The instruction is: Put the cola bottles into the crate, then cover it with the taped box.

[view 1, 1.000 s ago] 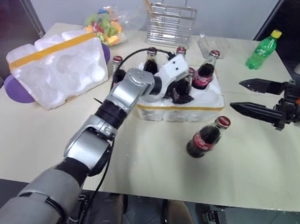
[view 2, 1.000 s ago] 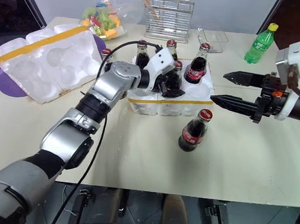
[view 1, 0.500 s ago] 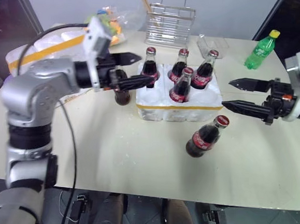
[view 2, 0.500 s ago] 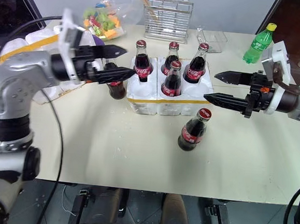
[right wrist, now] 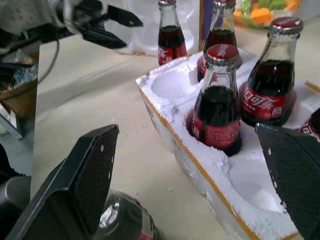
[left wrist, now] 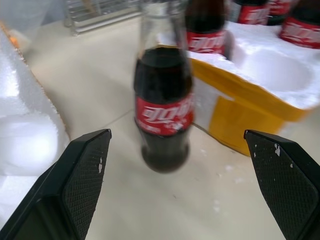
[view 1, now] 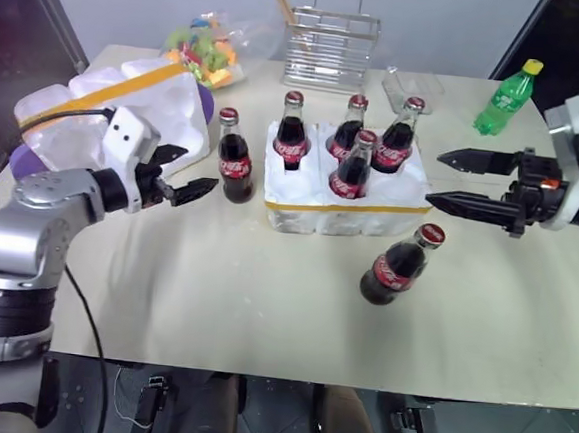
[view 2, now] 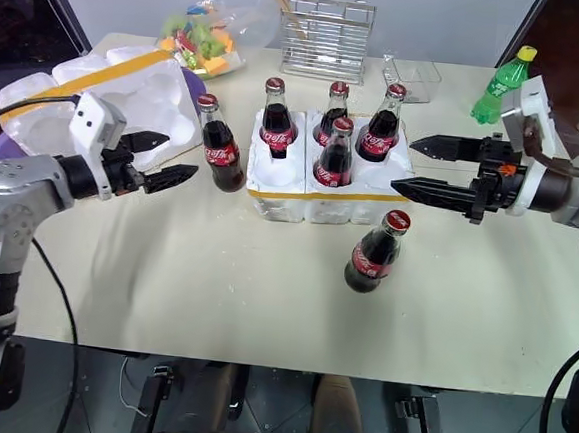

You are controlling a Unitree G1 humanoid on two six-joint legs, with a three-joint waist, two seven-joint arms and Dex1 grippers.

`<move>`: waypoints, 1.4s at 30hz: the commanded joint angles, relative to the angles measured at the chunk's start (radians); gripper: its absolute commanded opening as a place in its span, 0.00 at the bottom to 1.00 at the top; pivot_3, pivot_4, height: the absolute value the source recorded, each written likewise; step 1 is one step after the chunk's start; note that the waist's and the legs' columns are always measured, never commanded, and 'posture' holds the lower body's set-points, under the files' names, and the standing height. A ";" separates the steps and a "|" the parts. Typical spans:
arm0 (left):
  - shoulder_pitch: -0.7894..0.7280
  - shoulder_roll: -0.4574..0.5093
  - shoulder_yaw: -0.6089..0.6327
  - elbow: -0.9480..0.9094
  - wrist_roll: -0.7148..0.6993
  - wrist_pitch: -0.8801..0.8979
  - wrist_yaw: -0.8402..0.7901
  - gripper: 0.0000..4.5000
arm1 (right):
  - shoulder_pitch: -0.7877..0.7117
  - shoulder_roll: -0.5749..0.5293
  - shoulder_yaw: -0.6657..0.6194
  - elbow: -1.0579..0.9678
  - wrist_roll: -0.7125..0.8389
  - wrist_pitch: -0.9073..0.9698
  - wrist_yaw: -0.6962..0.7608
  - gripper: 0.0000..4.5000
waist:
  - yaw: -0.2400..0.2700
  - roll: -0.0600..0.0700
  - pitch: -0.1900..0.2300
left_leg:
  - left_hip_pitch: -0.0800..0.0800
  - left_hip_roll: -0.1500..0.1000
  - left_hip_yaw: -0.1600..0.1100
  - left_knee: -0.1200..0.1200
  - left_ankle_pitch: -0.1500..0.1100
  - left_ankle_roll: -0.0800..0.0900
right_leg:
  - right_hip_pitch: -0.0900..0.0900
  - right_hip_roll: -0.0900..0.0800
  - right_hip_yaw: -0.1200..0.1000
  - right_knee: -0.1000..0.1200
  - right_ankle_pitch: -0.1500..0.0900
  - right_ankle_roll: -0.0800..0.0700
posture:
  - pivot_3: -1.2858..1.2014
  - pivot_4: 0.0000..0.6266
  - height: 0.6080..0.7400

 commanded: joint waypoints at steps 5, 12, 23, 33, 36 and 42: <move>-0.140 -0.090 -0.079 0.235 0.090 -0.160 0.041 0.99 | 0.006 -0.008 -0.075 -0.062 0.041 0.031 -0.031 1.00 | -0.001 0.000 0.000 | 0.000 0.000 0.000 0.000 0.000 0.000 | 0.000 0.000 0.000 0.000 0.000 0.000 | 0.52 0.24 0.99; -0.270 -0.173 -0.119 0.463 0.150 -0.274 0.045 0.99 | 0.023 0.003 -0.103 -0.092 0.064 0.050 -0.061 1.00 | -0.003 0.000 0.000 | 0.000 0.000 0.000 0.000 0.000 0.000 | 0.000 0.000 0.000 0.000 0.000 0.000 | 0.52 0.24 0.99; -0.351 -0.202 -0.160 0.629 0.204 -0.344 -0.016 0.99 | 0.044 0.022 -0.129 -0.117 0.090 0.061 -0.111 1.00 | -0.003 0.000 0.000 | 0.000 0.000 0.000 0.000 0.000 0.000 | 0.000 0.000 0.000 0.001 0.000 0.000 | 0.52 0.24 0.99; -0.338 -0.007 -0.101 0.318 -0.007 -0.014 -0.294 0.61 | 0.071 0.005 -0.161 -0.140 0.115 0.081 -0.132 1.00 | -0.007 -0.001 0.001 | -0.001 0.000 0.000 -0.001 0.000 0.000 | -0.002 0.000 0.000 0.001 0.000 0.000 | 0.52 0.24 0.99; -0.401 0.052 -0.086 0.247 -0.123 0.112 -0.398 0.61 | 0.077 0.001 -0.166 -0.143 0.117 0.084 -0.134 1.00 | -0.003 -0.002 0.001 | -0.002 0.000 0.000 -0.001 0.000 0.000 | -0.003 0.000 0.000 0.001 0.000 0.000 | 0.52 0.24 0.99; -0.575 -0.054 -0.105 0.330 -0.156 0.133 -0.365 0.61 | 0.090 0.001 -0.170 -0.152 0.119 0.084 -0.144 1.00 | 0.011 -0.002 0.001 | -0.002 0.000 -0.001 0.001 0.000 0.000 | 0.001 0.000 -0.001 0.000 0.000 0.000 | 0.52 0.24 0.99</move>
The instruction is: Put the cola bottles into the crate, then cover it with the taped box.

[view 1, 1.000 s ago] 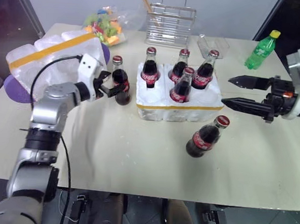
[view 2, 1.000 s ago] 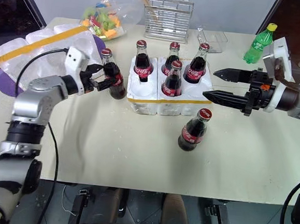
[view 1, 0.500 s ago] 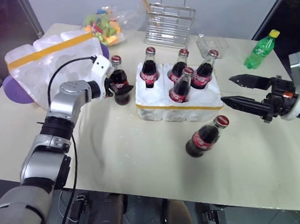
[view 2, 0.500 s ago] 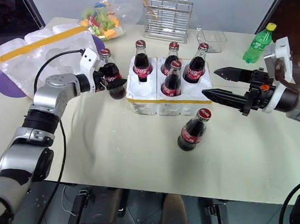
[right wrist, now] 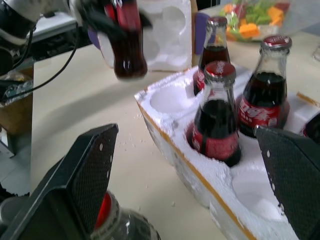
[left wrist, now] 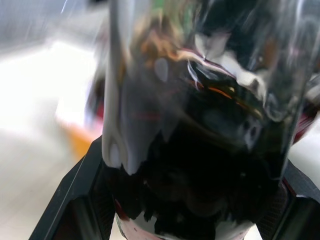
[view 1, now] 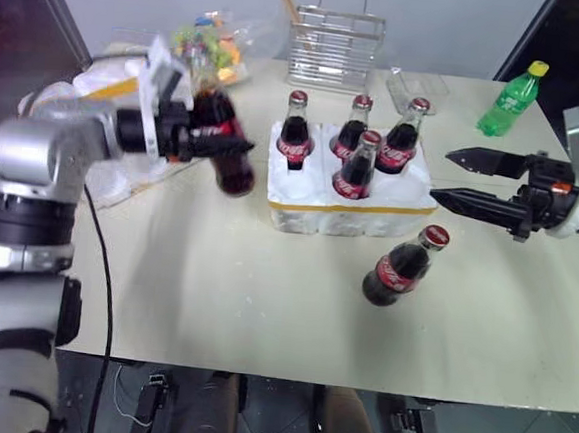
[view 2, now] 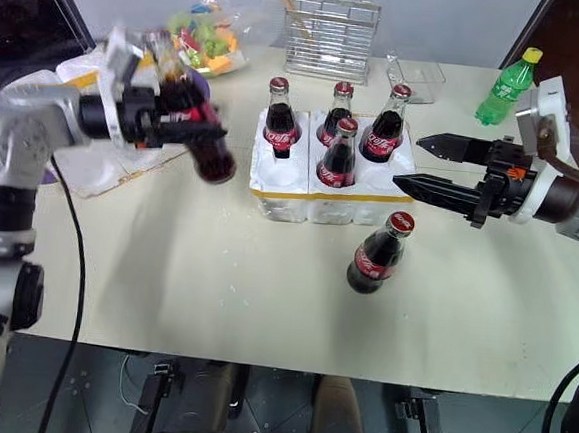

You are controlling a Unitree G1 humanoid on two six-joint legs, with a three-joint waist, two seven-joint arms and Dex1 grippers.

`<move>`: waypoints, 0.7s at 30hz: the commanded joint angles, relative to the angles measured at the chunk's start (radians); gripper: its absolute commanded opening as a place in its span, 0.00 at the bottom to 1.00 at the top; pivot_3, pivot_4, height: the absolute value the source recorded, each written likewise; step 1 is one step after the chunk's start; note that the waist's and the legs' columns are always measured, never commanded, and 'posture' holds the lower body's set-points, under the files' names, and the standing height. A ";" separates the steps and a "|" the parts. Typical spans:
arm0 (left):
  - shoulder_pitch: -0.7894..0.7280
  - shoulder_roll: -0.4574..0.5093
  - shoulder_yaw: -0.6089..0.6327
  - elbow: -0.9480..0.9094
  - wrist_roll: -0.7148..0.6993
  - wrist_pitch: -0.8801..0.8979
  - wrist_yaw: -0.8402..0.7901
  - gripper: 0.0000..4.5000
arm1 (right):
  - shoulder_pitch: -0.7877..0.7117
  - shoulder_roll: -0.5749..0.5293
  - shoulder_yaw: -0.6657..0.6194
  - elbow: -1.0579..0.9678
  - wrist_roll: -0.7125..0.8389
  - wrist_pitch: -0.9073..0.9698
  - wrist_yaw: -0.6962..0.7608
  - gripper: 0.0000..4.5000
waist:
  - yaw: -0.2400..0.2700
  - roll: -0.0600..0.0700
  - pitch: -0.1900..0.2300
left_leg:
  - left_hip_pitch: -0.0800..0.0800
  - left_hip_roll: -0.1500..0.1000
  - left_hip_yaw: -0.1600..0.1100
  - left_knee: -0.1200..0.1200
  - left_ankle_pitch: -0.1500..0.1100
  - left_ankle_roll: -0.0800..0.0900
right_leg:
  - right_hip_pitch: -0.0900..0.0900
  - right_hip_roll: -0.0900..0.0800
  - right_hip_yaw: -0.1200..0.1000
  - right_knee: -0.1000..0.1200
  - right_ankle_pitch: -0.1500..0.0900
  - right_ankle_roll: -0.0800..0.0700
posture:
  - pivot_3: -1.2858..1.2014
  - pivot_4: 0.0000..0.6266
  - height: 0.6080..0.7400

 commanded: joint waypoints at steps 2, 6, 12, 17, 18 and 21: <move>-0.094 -0.103 -0.021 0.067 0.020 -0.082 0.030 0.61 | 0.003 -0.013 -0.044 -0.034 0.013 -0.004 -0.013 1.00 | -0.003 0.000 0.000 | 0.001 0.000 0.000 0.000 0.000 0.000 | 0.000 0.000 0.000 0.000 0.000 0.000 | 0.52 0.24 0.99; -0.094 -0.172 -0.137 0.163 0.156 -0.257 0.021 0.61 | 0.013 -0.010 -0.057 -0.048 0.023 0.000 -0.030 1.00 | -0.017 0.000 0.000 | 0.001 0.000 0.000 -0.001 0.000 0.000 | -0.001 0.000 0.000 0.001 0.000 0.000 | 0.52 0.24 0.99; -0.082 -0.237 -0.218 0.288 0.290 -0.455 0.043 0.61 | 0.066 -0.008 -0.100 -0.079 0.036 0.006 -0.049 1.00 | -0.017 0.000 0.000 | 0.000 0.000 0.001 -0.003 0.000 0.000 | -0.004 0.000 0.001 0.001 0.000 0.000 | 0.52 0.24 0.99; -0.020 -0.309 -0.235 0.261 0.324 -0.479 0.085 0.61 | 0.097 0.000 -0.116 -0.095 0.042 0.003 -0.068 1.00 | -0.011 0.000 0.000 | 0.000 0.000 0.001 -0.001 0.000 0.000 | -0.002 0.000 0.001 0.001 0.000 0.000 | 0.52 0.24 0.99; -0.008 -0.317 -0.238 0.259 0.331 -0.479 0.094 0.61 | 0.100 0.001 -0.116 -0.097 0.042 0.002 -0.070 1.00 | -0.011 0.000 0.000 | 0.000 0.000 0.001 -0.001 0.000 0.000 | -0.002 0.000 0.001 0.001 0.000 0.000 | 0.52 0.24 0.99; 0.030 -0.331 -0.242 0.254 0.350 -0.476 0.116 0.73 | 0.103 -0.001 -0.114 -0.098 0.039 -0.002 -0.075 1.00 | -0.008 0.001 0.000 | 0.000 0.000 0.000 -0.001 0.000 0.000 | -0.002 0.000 0.001 0.001 0.000 0.000 | 0.52 0.24 0.99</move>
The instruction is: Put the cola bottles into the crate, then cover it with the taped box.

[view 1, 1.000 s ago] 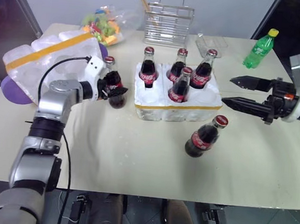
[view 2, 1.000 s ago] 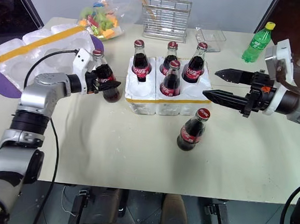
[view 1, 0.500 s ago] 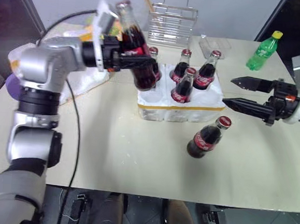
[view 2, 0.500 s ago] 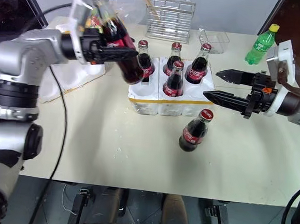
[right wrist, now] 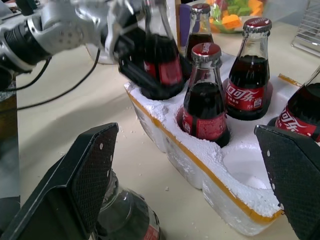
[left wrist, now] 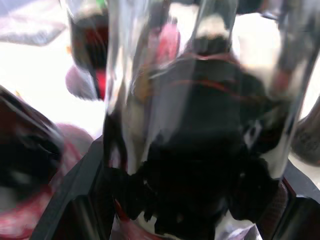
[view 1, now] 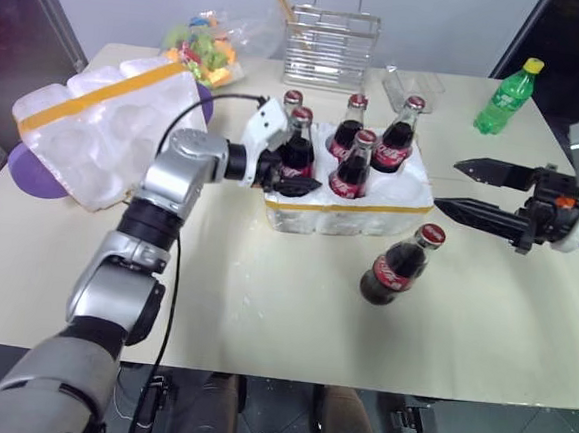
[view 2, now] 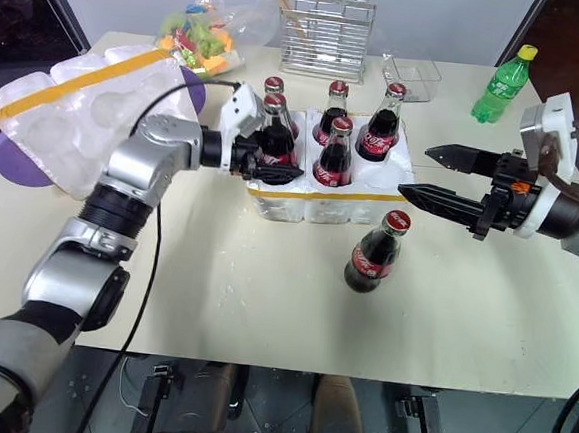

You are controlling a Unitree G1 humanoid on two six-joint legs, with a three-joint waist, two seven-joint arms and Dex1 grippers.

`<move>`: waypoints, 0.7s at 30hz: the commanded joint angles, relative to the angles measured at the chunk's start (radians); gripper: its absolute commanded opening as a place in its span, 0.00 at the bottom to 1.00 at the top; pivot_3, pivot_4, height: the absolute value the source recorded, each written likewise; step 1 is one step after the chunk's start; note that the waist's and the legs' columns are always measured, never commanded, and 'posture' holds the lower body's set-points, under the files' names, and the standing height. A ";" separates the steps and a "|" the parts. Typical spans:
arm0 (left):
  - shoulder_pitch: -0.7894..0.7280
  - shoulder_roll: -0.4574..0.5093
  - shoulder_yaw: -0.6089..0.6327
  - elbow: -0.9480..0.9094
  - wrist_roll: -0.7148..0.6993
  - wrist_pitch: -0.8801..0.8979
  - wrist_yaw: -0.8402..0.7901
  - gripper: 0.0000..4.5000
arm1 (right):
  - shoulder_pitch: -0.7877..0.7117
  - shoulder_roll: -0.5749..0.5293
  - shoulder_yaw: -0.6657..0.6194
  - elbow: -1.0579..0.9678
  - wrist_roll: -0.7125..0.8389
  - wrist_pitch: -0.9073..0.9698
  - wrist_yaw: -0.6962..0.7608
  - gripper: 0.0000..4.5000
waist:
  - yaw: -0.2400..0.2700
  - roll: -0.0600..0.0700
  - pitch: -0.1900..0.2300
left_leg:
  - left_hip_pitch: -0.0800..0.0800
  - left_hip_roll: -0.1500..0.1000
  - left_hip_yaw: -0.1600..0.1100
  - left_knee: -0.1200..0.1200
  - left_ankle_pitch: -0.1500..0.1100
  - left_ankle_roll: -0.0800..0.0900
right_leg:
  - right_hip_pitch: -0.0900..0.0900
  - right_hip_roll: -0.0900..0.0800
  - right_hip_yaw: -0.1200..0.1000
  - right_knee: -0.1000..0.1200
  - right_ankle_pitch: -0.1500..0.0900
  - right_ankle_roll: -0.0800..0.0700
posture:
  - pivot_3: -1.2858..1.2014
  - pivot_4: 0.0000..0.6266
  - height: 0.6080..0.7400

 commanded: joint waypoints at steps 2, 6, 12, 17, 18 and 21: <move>0.026 -0.014 0.011 -0.060 0.009 0.005 0.028 0.93 | -0.005 -0.005 -0.038 -0.030 0.015 -0.017 -0.005 1.00 | 0.002 0.000 0.000 | 0.000 0.000 0.000 0.000 0.000 0.000 | 0.001 0.000 0.000 0.000 0.000 0.000 | 0.52 0.24 0.99; 0.058 0.012 0.025 -0.126 -0.003 0.030 0.022 0.99 | -0.014 -0.013 -0.036 -0.021 0.012 -0.019 -0.002 1.00 | -0.001 0.000 0.000 | 0.001 0.000 0.000 0.000 0.000 0.000 | 0.001 0.000 0.000 0.000 0.000 0.000 | 0.52 0.24 0.99; 0.047 0.093 0.145 -0.290 -0.170 0.203 -0.050 0.99 | -0.011 -0.060 -0.084 0.004 0.007 -0.010 0.011 1.00 | -0.004 0.000 0.000 | 0.001 0.000 0.000 0.000 0.000 0.000 | 0.000 0.000 0.000 0.000 0.000 0.000 | 0.52 0.24 0.99; 0.012 0.272 0.274 -0.461 -0.409 0.428 -0.196 0.99 | 0.200 -0.078 -0.233 -0.030 -0.098 -0.063 0.035 1.00 | -0.003 0.000 0.000 | 0.001 0.000 0.000 -0.001 0.000 0.000 | 0.000 0.000 0.000 0.000 0.000 0.000 | 0.52 0.24 0.99; 0.016 0.312 0.285 -0.491 -0.444 0.459 -0.227 0.99 | 0.252 -0.067 -0.268 -0.046 -0.110 -0.067 0.034 1.00 | -0.004 0.000 0.000 | 0.001 0.000 -0.001 -0.001 0.000 0.000 | 0.001 0.000 0.000 0.000 0.000 0.000 | 0.52 0.24 0.99; 0.056 0.421 0.281 -0.573 -0.515 0.523 -0.314 0.99 | 0.378 -0.025 -0.376 -0.105 -0.097 -0.055 0.039 1.00 | -0.003 0.001 -0.001 | 0.001 0.000 0.000 -0.001 0.000 0.000 | 0.001 0.000 0.000 0.000 0.000 0.000 | 0.52 0.24 0.99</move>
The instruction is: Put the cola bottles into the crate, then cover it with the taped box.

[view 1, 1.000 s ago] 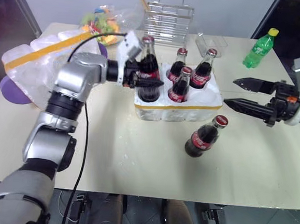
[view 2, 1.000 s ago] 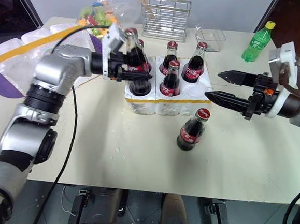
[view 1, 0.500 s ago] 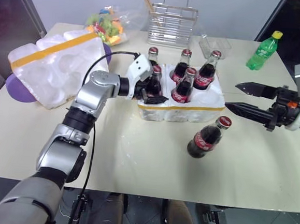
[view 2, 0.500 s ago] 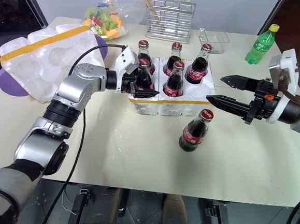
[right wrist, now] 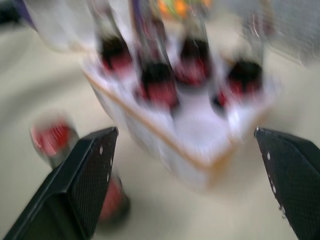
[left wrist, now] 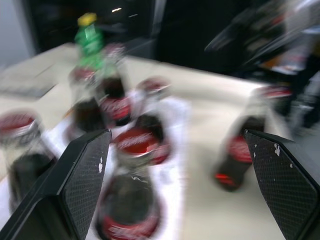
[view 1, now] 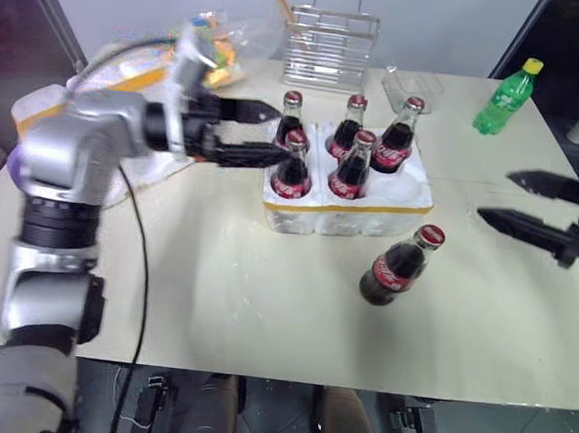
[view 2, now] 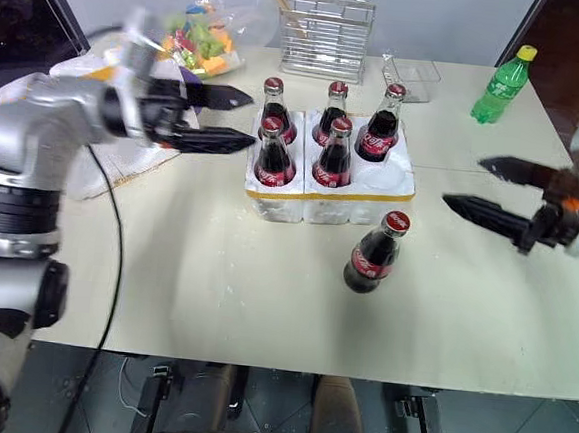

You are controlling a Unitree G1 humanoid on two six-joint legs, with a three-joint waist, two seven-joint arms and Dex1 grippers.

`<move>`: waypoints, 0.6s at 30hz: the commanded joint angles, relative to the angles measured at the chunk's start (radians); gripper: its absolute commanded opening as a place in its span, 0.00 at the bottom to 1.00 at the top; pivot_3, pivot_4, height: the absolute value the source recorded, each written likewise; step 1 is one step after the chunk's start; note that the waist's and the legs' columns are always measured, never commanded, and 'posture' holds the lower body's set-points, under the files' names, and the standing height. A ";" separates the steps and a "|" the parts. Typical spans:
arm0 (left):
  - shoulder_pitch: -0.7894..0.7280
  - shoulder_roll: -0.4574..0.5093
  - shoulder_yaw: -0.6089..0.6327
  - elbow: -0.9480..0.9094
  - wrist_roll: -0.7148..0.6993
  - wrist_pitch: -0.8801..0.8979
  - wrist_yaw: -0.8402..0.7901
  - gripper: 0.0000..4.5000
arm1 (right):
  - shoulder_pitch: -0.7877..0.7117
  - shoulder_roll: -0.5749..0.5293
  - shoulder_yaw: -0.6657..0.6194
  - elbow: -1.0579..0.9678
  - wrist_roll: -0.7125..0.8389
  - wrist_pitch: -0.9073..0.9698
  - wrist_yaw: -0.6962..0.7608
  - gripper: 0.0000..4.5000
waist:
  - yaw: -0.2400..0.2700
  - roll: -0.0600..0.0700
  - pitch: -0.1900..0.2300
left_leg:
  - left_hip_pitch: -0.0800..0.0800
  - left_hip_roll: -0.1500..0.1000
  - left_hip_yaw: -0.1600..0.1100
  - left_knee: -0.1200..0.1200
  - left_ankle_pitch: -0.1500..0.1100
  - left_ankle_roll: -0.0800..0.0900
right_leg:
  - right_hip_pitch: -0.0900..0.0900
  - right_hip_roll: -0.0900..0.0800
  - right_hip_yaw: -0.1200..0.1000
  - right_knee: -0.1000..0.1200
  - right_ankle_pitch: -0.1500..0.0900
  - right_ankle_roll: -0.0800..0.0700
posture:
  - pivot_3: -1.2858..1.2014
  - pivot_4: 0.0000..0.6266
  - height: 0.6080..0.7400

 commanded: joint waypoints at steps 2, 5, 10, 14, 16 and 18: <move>0.078 0.114 -0.011 -0.155 -0.086 0.039 -0.132 0.99 | 0.129 0.058 -0.180 -0.128 0.039 0.016 0.011 1.00 | -0.001 0.002 -0.001 | 0.001 0.000 0.001 0.000 0.000 0.000 | 0.001 0.000 0.000 0.000 0.000 0.000 | 0.52 0.24 0.99; 0.157 0.145 -0.062 -0.227 -0.059 -0.008 -0.153 0.99 | 0.231 0.133 -0.236 -0.224 0.089 0.043 -0.013 1.00 | 0.000 0.002 -0.001 | 0.006 0.000 0.000 0.000 0.000 0.000 | 0.006 0.000 0.000 0.000 0.000 -0.001 | 0.52 0.24 0.99; 0.200 0.096 -0.137 -0.276 -0.031 -0.039 -0.099 0.99 | 0.321 0.311 -0.164 -0.413 0.196 0.034 -0.156 1.00 | 0.002 0.000 -0.001 | 0.008 0.000 0.000 0.001 0.000 0.000 | 0.010 0.000 0.001 -0.002 -0.003 -0.005 | 0.52 0.24 0.99; 0.201 0.043 -0.136 -0.302 -0.063 -0.028 -0.053 0.99 | 0.311 0.412 -0.043 -0.454 0.155 -0.015 -0.294 1.00 | 0.000 0.000 -0.001 | 0.008 0.001 0.000 0.001 0.000 0.000 | 0.010 0.000 0.001 -0.003 -0.003 -0.005 | 0.52 0.24 0.99; 0.196 0.033 -0.138 -0.300 -0.064 -0.021 -0.041 0.99 | 0.314 0.428 0.000 -0.451 0.131 -0.038 -0.319 1.00 | 0.000 0.000 -0.001 | 0.008 0.001 0.000 0.000 0.000 0.000 | 0.009 0.000 0.001 -0.003 -0.003 -0.005 | 0.52 0.24 0.99; 0.195 0.026 -0.140 -0.290 -0.065 -0.020 -0.035 0.99 | 0.342 0.421 0.058 -0.445 0.071 -0.077 -0.307 1.00 | 0.001 0.000 -0.001 | 0.008 0.001 0.000 0.000 0.000 0.000 | 0.009 0.000 0.001 -0.003 -0.003 -0.005 | 0.52 0.24 0.99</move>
